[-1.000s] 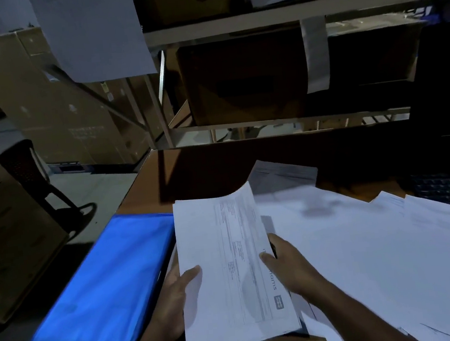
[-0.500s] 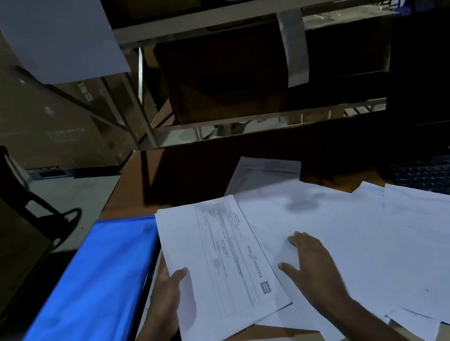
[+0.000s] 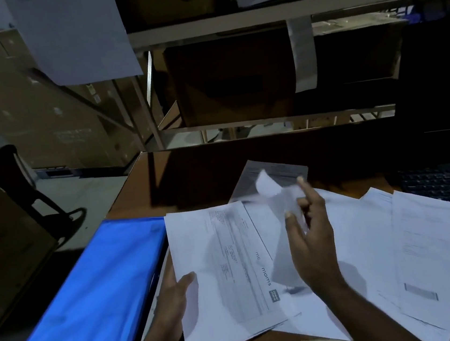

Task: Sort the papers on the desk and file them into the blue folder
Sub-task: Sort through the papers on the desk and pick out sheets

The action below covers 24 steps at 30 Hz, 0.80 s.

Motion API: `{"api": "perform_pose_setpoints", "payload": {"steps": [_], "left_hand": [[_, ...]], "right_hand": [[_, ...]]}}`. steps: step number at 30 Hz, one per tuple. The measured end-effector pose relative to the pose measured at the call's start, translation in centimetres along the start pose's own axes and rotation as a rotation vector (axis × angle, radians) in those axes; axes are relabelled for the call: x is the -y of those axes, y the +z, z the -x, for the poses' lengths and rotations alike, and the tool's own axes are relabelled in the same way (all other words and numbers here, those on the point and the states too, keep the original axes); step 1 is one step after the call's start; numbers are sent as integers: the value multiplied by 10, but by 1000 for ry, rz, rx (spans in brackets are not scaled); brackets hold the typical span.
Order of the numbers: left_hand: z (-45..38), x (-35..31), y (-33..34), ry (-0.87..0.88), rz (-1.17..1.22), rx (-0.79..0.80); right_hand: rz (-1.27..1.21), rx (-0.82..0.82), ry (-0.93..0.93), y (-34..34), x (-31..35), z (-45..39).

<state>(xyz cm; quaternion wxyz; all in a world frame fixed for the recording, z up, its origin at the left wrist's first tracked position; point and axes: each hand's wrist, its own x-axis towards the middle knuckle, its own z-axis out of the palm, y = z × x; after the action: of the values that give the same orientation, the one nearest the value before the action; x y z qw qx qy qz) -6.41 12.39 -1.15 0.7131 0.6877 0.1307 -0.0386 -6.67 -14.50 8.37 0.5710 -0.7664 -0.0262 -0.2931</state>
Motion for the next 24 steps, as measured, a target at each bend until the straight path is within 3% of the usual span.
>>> {"api": "perform_pose_setpoints", "payload": {"steps": [4,7,11,14,19,22,24], "left_hand": [[2,-5,3,12,56,22],[4,-5,5,-2,155,64],[6,-9,5,25,107,25],[8,-13,8,21,84,20],[10,-15,7,31,47,-4],[9,-16,8,39,57,5],[10,-17,9,41,66,5]], "right_hand": [[-356,-90,78,7,34,-10],[-488,-178,305,13,17,-13],[-449,-319,737,18,-27,-2],[-330,-395,857,15,-43,6],[-163,-257,855,8,-52,8],[-130,-108,913,4,-51,6],[-47,16,839,5,-51,10]]}}
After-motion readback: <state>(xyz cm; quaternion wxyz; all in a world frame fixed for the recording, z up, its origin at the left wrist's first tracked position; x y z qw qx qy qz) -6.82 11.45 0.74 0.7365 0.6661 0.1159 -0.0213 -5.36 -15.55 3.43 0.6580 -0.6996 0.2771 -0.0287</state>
